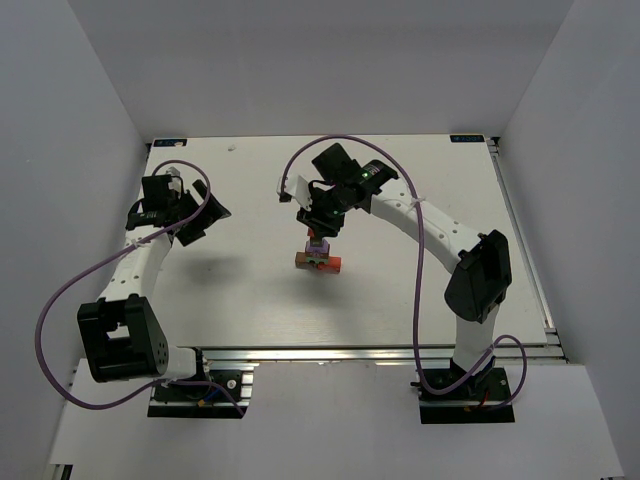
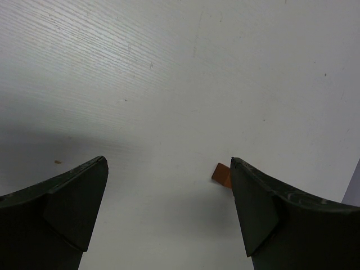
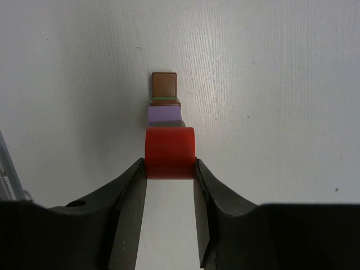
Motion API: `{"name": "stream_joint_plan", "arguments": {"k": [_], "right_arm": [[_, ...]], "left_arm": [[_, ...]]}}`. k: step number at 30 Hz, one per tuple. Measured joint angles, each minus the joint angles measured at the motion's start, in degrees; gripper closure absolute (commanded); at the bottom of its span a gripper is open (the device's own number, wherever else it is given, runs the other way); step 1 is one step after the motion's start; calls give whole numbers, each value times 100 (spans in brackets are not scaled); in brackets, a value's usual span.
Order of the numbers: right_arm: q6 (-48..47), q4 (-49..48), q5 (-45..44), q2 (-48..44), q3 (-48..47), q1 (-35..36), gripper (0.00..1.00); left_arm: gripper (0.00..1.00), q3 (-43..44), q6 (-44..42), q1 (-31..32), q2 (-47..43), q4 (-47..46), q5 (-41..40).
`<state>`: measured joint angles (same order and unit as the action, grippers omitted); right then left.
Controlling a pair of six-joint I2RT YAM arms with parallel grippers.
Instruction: Build the wood block tower
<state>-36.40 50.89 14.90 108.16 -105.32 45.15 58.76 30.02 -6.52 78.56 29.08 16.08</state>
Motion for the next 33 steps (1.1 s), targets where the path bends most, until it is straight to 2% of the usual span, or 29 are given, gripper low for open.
{"name": "stream_joint_plan", "arguments": {"k": [33], "right_arm": [[-7,-7,-20,35,11,0,71]], "left_arm": [[2,0,0,0,35,2,46]]}}
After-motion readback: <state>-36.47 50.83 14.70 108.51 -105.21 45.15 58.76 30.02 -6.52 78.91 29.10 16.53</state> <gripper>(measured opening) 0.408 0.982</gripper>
